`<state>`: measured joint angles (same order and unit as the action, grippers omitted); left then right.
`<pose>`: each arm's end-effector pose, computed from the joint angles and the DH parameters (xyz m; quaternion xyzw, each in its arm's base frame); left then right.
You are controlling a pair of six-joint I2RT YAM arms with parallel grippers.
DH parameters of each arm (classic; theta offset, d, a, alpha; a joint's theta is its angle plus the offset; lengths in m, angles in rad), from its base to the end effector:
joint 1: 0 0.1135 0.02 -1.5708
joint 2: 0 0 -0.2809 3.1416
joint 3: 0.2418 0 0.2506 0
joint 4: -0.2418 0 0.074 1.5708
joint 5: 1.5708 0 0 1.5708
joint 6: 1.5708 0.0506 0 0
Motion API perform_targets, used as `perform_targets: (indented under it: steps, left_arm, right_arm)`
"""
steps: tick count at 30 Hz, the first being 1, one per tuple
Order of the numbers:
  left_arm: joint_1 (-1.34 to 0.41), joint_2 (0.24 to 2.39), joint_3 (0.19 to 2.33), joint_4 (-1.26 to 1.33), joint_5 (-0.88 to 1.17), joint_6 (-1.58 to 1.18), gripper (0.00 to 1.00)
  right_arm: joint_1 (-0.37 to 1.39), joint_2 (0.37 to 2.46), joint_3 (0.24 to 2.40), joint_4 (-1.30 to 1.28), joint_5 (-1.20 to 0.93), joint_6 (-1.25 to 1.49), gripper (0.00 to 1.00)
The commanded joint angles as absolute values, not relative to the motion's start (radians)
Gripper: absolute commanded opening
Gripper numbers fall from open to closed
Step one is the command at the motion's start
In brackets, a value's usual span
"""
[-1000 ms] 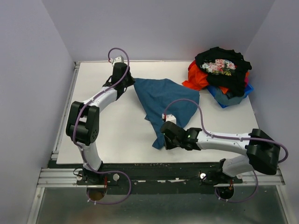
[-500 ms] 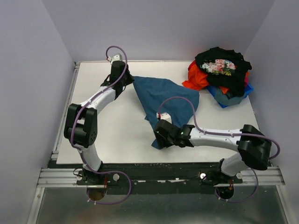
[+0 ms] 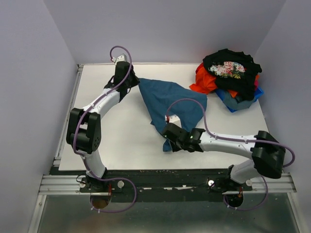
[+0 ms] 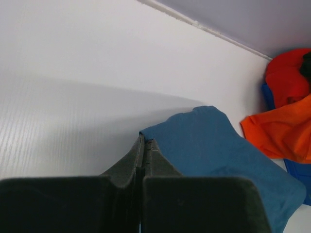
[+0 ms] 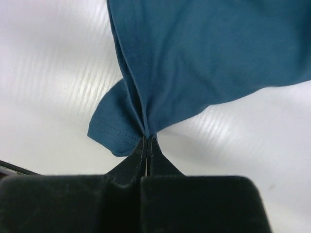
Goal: Fold and stack the t-shirts
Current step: Flatten out the tshirt
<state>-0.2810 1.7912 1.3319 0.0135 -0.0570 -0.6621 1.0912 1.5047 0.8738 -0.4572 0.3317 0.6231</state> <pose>0.4221 -0.1188 0.2798 -0.1751 0.8274 -0.2207 0.4859 0.1484 0.2496 0.1908 -0.1837 0.9407 0.0733 0.2755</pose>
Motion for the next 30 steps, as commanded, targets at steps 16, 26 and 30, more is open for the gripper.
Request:
perform_targets:
  steps: [16,26,30]
  left_arm:
    - [-0.181,1.787,2.352,-0.512,-0.182,-0.607,0.0]
    - [-0.144,1.33,1.789,-0.321,-0.178,-0.615,0.0]
    - [-0.147,1.253,1.472,-0.166,-0.031,-0.71,0.43]
  right_arm:
    - [0.565,1.164,1.672,-0.738,0.111,0.221,0.01]
    - [0.64,1.262,1.908,-0.808,-0.146,0.233,0.01]
    - [0.64,1.247,1.841,-0.811,-0.094,0.261,0.01]
